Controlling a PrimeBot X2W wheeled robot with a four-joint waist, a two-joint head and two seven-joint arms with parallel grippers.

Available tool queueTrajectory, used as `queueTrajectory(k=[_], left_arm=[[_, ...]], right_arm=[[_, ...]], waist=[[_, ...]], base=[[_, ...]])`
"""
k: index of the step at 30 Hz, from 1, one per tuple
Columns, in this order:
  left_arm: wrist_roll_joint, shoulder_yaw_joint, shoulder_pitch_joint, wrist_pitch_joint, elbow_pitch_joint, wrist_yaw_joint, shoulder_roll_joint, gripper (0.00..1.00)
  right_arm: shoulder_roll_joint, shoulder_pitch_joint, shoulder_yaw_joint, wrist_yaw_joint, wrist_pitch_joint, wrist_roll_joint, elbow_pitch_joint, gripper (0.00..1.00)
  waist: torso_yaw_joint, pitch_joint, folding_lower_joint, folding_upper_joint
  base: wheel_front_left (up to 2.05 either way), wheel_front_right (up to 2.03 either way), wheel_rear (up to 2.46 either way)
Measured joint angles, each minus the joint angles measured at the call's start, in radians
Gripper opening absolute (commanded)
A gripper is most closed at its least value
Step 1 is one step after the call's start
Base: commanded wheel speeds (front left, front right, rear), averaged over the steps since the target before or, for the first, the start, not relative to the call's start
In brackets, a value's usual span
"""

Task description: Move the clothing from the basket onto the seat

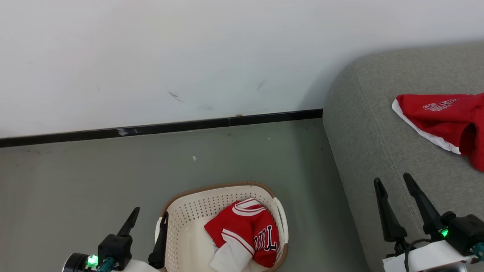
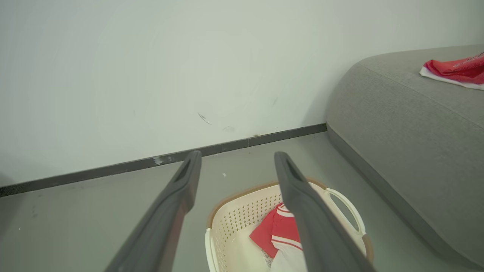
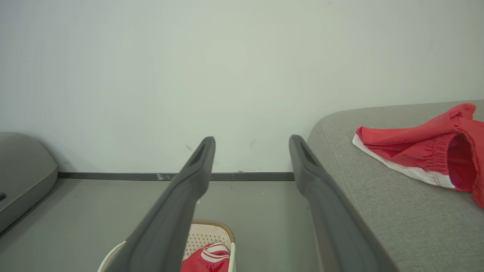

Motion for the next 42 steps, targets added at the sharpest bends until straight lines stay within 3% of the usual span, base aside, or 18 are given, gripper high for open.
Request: queueTrajectory(k=[15,42], left_arm=[[0.073,-0.099,-0.174,0.059,0.129,-0.053,-0.006,1.00],[0.249,-0.245,-0.495,0.116,0.334,-0.101,-0.024,1.00]], right_arm=[[-0.018,-0.043,-0.055,0.000,0.000,0.021,-0.105,1.00],[-0.013,-0.208,-0.119,0.000,0.000,0.097,-0.221,1.00]], waist=[[-0.028,0.131,0.0000,0.0000],[-0.122,0.442,0.0000,0.0000]], base=[[0.00,0.00,0.00],[0.00,0.00,0.00]])
